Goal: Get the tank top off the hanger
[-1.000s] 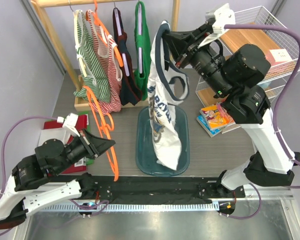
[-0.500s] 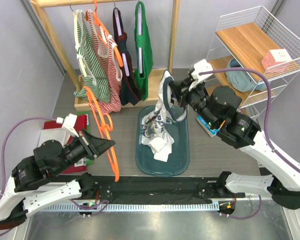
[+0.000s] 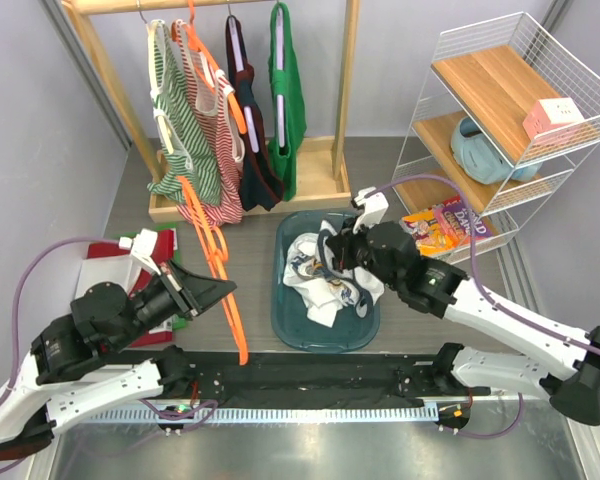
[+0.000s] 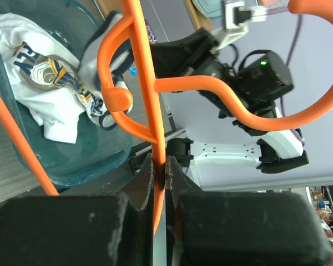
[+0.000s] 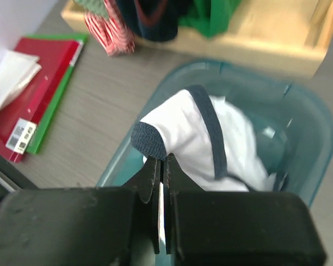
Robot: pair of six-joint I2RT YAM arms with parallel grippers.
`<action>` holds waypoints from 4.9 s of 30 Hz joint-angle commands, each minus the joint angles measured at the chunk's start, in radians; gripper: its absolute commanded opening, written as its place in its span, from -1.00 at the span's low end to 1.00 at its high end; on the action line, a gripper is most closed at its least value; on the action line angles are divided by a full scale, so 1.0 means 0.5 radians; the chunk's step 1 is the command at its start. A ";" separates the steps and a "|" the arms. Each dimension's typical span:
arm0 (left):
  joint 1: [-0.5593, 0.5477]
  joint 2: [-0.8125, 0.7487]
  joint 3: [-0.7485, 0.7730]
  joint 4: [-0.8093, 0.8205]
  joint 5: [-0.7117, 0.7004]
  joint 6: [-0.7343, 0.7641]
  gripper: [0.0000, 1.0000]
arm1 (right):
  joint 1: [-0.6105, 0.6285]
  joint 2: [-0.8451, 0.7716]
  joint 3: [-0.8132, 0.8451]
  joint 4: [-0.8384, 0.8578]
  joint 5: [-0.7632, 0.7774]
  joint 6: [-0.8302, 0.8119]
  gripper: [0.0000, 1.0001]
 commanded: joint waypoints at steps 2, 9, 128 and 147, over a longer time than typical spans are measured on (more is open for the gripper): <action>0.000 -0.058 -0.110 0.262 0.001 -0.123 -1.00 | -0.003 0.101 -0.114 0.181 0.014 0.483 -0.98; 0.000 -0.128 -0.239 0.416 -0.030 -0.270 -1.00 | -0.003 0.475 -0.173 -0.046 0.076 0.674 -0.95; 0.000 -0.285 -0.543 0.385 0.102 -0.200 0.75 | -0.975 1.758 2.656 0.126 -1.971 1.165 -0.98; 0.000 -0.310 -0.589 0.416 0.111 -0.221 0.75 | -1.104 2.074 2.963 0.123 -1.876 1.622 -0.98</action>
